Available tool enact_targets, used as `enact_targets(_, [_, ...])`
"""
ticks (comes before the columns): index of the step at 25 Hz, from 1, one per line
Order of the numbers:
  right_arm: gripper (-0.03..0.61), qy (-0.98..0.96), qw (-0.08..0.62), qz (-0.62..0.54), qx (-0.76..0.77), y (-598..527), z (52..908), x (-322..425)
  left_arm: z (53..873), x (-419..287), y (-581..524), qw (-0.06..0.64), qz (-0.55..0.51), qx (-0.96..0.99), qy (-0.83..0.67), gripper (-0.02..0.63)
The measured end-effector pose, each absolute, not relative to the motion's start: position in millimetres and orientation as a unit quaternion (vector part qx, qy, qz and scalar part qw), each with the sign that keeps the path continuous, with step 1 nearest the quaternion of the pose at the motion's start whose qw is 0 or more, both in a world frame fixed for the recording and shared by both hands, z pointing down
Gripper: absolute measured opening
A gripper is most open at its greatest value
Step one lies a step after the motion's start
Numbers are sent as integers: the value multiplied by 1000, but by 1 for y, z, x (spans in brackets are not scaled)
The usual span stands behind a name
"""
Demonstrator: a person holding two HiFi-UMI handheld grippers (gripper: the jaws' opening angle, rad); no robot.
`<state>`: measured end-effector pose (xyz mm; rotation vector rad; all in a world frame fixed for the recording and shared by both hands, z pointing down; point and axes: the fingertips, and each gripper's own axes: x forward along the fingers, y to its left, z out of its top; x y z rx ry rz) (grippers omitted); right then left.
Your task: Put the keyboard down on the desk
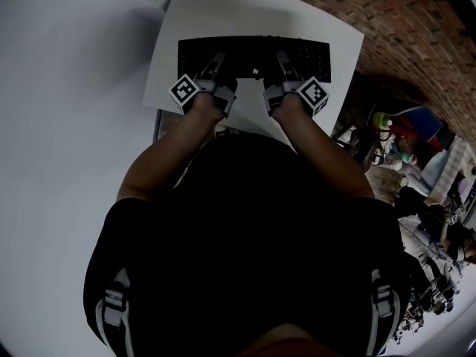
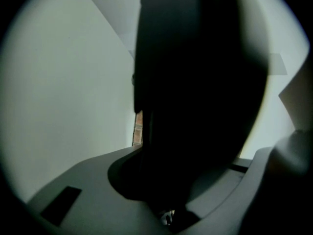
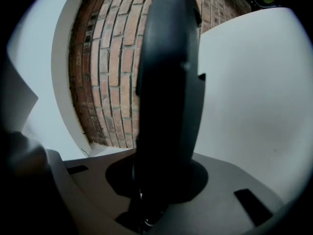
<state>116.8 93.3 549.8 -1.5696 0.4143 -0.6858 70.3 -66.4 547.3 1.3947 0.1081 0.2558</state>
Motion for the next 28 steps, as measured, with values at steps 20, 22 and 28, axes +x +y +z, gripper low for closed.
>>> enact_targets(20, [110, 172, 623, -343, -681, 92, 598, 129, 594, 79, -66, 762, 135, 633, 9, 83])
enact_targets(22, [110, 171, 620, -348, -683, 93, 604, 128, 608, 75, -68, 757, 147, 636, -1, 83])
enact_targets(28, [110, 162, 620, -359, -679, 93, 621, 129, 619, 80, -66, 757, 152, 635, -2, 83])
